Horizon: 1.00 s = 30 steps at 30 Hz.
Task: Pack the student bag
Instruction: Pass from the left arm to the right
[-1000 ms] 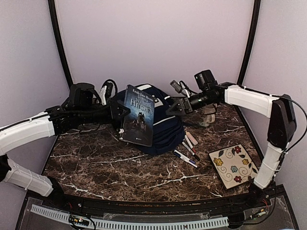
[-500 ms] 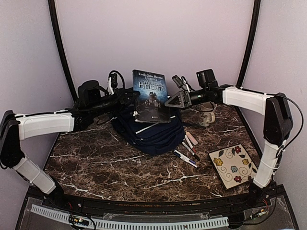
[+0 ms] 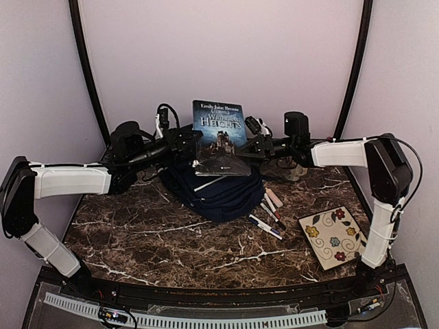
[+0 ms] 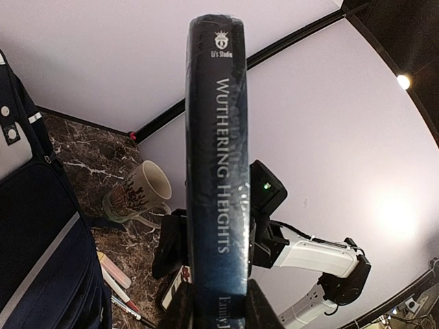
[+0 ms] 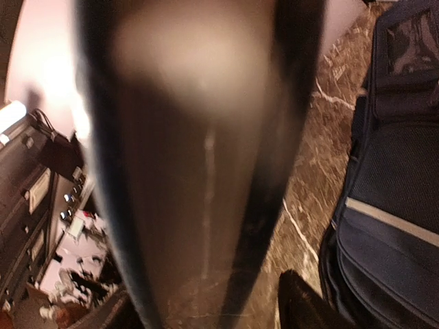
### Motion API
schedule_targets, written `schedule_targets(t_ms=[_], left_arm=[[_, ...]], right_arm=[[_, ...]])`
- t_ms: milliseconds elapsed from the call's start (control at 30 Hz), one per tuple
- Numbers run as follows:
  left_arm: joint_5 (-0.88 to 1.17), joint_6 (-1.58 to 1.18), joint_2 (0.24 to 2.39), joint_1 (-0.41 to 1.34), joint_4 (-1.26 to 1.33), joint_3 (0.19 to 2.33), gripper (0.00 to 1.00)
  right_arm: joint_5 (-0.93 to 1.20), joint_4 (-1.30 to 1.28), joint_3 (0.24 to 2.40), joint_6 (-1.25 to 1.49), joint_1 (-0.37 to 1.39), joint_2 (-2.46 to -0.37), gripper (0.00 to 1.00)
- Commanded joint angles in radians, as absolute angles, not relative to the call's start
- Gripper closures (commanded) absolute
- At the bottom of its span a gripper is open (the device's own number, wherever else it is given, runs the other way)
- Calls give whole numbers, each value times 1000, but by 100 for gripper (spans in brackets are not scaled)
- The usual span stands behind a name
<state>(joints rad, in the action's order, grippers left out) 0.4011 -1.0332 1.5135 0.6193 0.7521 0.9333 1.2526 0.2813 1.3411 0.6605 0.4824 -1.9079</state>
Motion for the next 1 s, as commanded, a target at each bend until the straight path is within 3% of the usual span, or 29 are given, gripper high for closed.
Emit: schedule_targets(t_ms=[0,133,433,467,500,567,667,733,967], left_arm=[[413,-1040,1475,621,968,942,100],[404,-1036,1479,621,962,929,100],[388,-999,1476,621,909,914,100],[396,-987,1478,621,894,917,94],[406,-955,1482,621,873,920,76],[419,-920,1493,621,822,932,56],[463,-891,1532,621,797,952,44],[490,-905,1563,621,812,964,43],[546,-951,1616,621,871,981,60]], right_arm=[[1332,930,1234,1156,481,-1913,42],[1329,1031,1224,1251,480,-1930,56],[1281,757,1255,1062,480,-1911,82],[1275,722,1261,1040,480,-1907,85],[1268,677,1267,1009,480,-1903,88],[1259,575,1285,938,480,-1892,90],[1258,452,1305,834,482,-1877,91],[1247,361,1310,770,481,-1867,92],[1233,49,1373,712,486,-1852,93]])
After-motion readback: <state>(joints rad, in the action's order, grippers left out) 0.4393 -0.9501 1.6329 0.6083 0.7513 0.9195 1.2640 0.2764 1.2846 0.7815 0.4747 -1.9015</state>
